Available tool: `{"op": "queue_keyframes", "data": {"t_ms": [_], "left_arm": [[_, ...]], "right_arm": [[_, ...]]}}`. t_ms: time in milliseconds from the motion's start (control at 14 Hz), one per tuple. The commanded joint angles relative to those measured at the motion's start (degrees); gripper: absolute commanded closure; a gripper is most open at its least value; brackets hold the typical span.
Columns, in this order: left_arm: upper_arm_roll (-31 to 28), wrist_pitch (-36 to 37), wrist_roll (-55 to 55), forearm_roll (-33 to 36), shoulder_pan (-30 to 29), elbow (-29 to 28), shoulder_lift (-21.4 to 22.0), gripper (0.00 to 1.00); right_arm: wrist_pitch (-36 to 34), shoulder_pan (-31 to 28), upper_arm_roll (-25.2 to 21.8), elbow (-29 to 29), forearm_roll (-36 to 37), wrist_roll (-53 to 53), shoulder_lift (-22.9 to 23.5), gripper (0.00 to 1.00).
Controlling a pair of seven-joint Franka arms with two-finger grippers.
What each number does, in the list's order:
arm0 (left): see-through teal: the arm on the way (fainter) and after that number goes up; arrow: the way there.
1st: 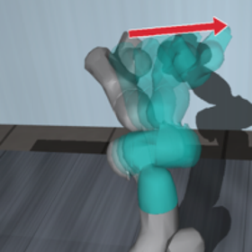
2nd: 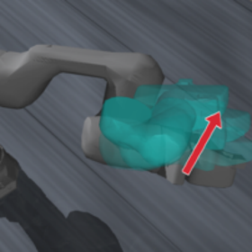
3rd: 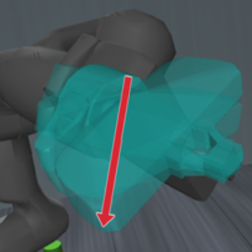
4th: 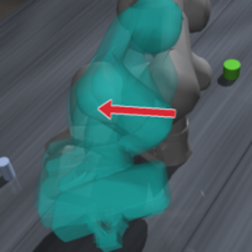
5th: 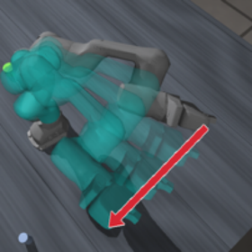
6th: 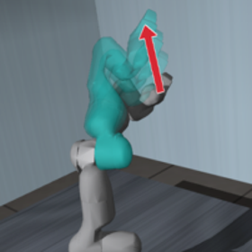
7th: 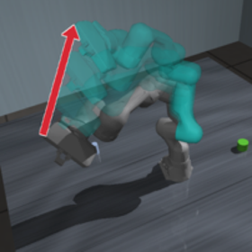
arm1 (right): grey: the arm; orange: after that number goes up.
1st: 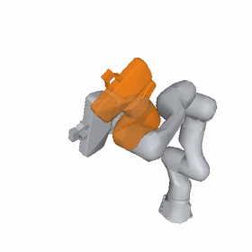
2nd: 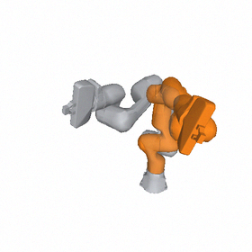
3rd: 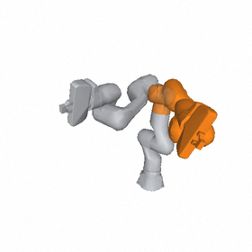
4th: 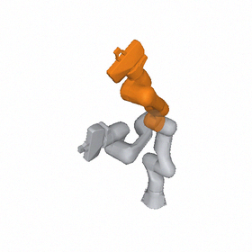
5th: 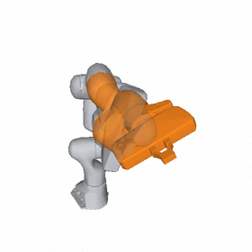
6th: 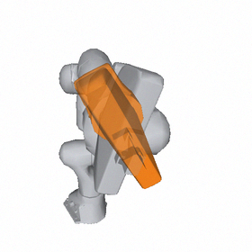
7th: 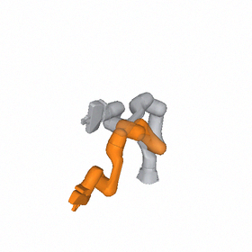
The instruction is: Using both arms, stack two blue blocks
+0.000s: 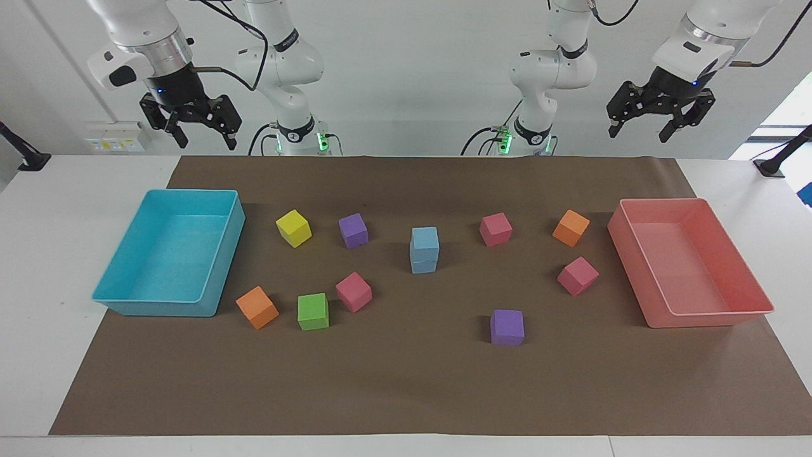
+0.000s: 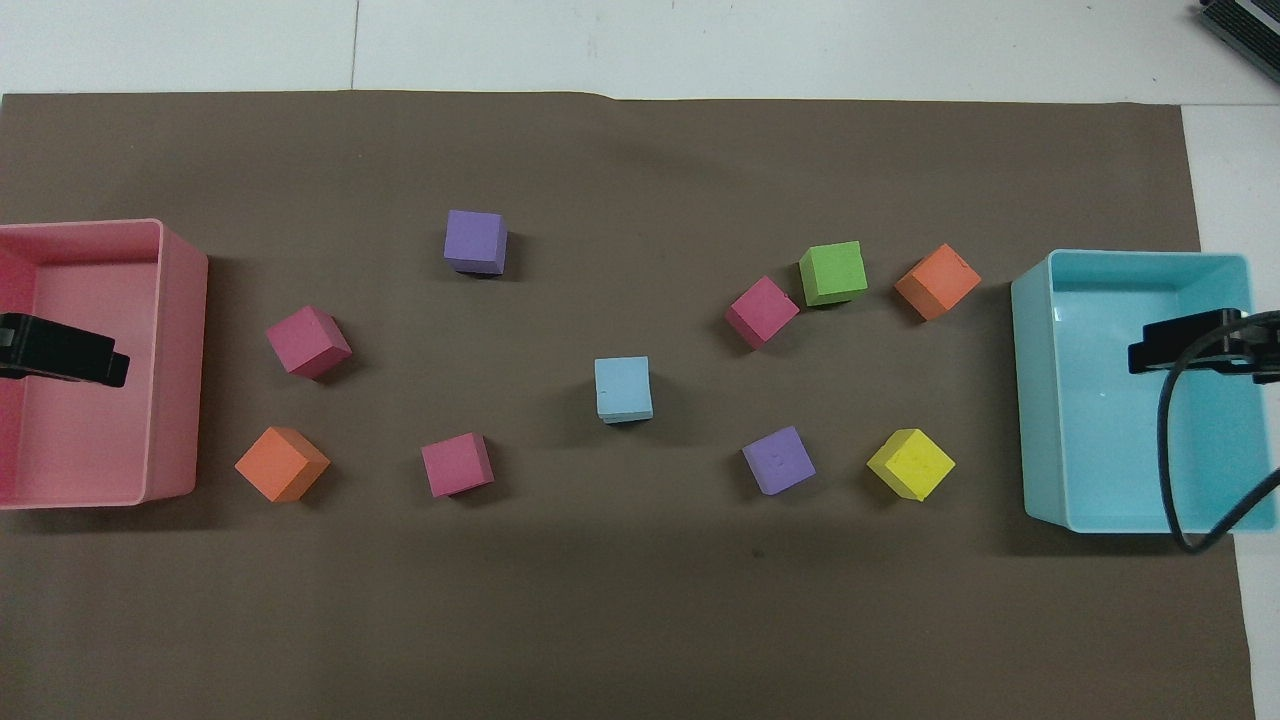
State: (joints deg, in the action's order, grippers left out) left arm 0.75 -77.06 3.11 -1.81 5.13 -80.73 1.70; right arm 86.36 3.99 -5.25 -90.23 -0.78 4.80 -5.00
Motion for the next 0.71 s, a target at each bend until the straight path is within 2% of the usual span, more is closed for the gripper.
{"op": "queue_keyframes", "data": {"t_ms": [0, 641], "left_arm": [[0.39, -0.64, 0.58, 0.58, -0.38, -1.45, 1.38, 0.00], [0.39, -0.64, 0.40, 0.41, -0.47, -1.45, 1.38, 0.00]], "right_arm": [[2.94, -0.12, -0.82, -2.40, 1.13, -2.07, -1.07, 0.00], [1.70, 0.14, -0.47, -2.05, 1.31, -4.71, -0.80, 0.00]]}}
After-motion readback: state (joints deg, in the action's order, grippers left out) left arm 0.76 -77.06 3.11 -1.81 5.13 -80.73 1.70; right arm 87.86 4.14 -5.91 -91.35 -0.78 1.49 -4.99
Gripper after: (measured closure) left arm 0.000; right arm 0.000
